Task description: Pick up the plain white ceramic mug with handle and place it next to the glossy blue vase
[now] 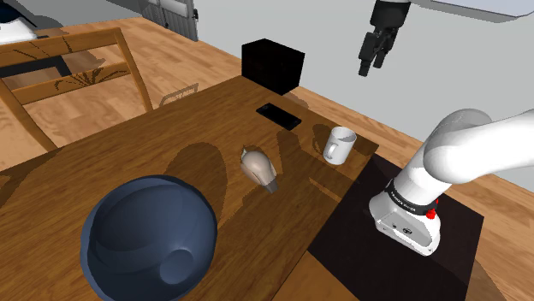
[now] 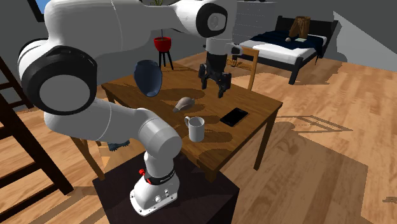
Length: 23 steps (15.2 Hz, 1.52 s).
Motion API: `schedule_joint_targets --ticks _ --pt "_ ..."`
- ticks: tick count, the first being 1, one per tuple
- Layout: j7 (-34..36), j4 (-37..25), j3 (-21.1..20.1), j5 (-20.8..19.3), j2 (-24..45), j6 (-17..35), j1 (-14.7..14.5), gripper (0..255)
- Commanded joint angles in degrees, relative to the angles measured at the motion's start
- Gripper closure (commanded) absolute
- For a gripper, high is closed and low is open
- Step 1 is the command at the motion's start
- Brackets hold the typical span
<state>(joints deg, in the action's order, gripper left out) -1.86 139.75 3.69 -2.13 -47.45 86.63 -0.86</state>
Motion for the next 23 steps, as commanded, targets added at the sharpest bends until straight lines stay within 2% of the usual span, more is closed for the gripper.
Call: schedule_joint_targets --ticks 1,13,23 --pt "0.0 0.0 0.0 0.0 0.0 0.0 0.0 0" --pt "15.1 23.4 -3.7 6.8 -2.8 16.2 3.4 0" --pt "15.7 29.8 -4.5 7.9 -1.7 23.6 2.9 0"
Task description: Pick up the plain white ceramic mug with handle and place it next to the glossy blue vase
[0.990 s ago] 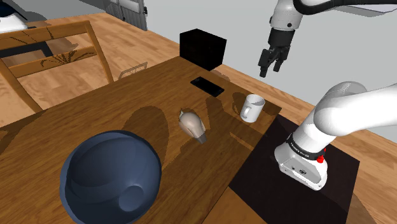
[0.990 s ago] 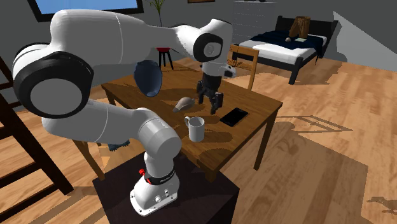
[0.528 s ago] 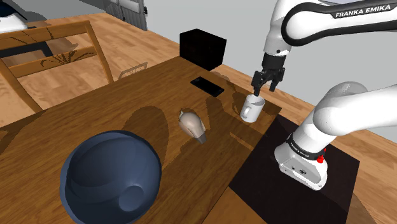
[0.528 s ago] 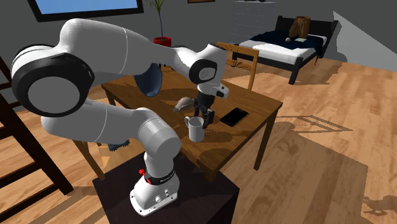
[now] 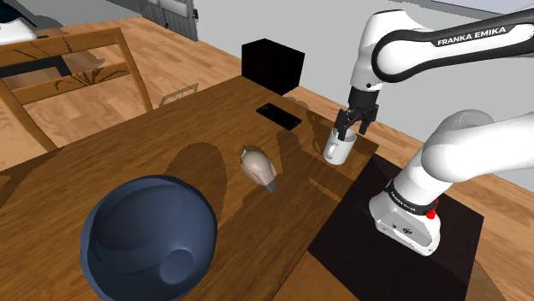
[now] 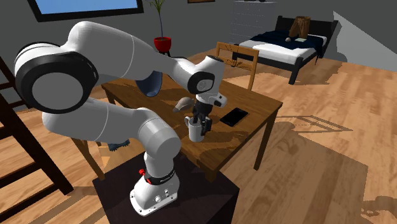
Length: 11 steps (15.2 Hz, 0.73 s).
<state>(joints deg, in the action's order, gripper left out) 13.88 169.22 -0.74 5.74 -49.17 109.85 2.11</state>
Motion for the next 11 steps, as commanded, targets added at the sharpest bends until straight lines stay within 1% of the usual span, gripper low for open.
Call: schedule_joint_targets --ticks 1,6,7,11 --pt "0.0 0.3 0.0 0.1 0.0 0.4 0.0 0" --pt "0.0 0.3 0.0 0.1 0.0 0.4 0.0 0" --pt "0.0 0.3 0.0 0.1 0.0 0.4 0.0 255" --pt "0.0 0.3 0.0 0.1 0.0 0.4 0.0 255"
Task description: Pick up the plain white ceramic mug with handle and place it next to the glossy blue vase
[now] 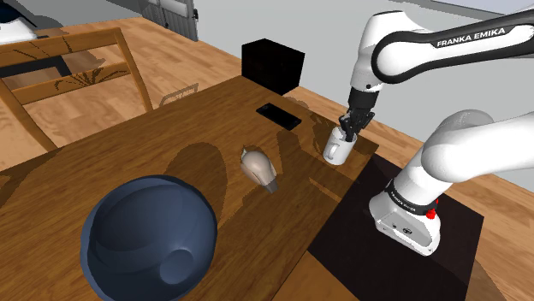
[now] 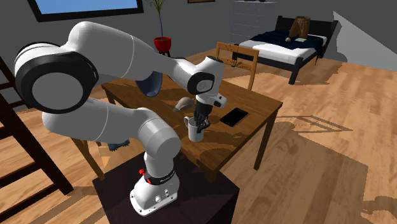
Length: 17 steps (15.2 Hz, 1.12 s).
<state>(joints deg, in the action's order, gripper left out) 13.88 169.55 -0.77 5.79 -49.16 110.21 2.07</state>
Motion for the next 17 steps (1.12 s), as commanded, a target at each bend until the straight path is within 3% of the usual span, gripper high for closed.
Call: schedule_joint_targets --ticks 1,5,17 --pt "0.0 0.0 0.0 0.0 0.0 0.0 0.0 255" --pt "0.0 0.0 0.0 0.0 0.0 0.0 0.0 255" --pt "0.8 -7.6 0.3 -0.5 -3.7 -11.3 0.2 255"
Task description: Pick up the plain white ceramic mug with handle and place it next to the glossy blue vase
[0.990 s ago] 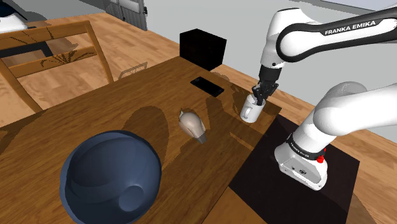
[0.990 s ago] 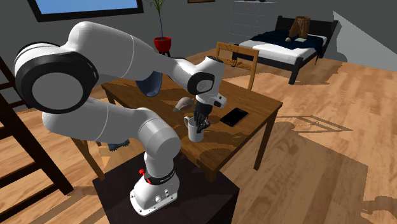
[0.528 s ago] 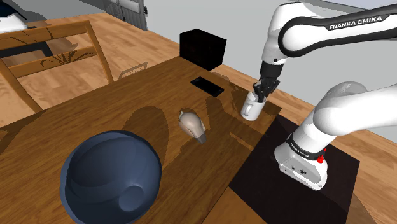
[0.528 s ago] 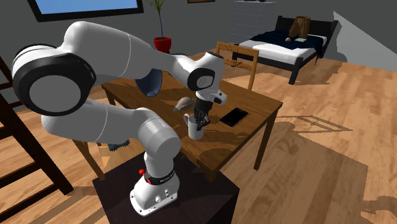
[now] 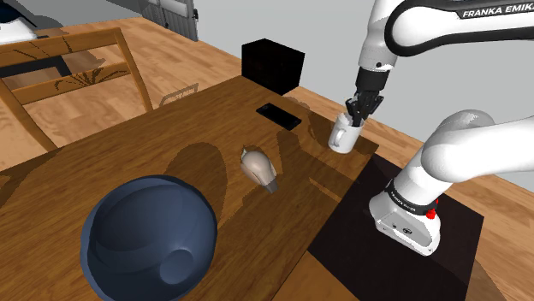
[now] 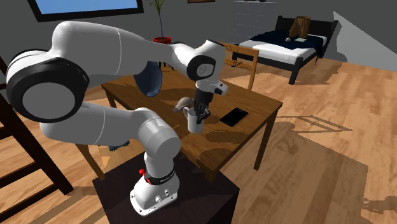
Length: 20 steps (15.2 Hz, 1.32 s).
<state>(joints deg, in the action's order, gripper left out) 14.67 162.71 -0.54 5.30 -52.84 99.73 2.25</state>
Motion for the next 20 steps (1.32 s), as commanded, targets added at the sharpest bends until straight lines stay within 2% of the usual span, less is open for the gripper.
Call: schedule_joint_targets --ticks 1,20 --pt "0.1 -1.5 0.1 -0.1 -0.2 -1.7 0.0 255" --pt "1.2 -16.4 0.4 -0.4 0.3 -16.1 0.0 255"
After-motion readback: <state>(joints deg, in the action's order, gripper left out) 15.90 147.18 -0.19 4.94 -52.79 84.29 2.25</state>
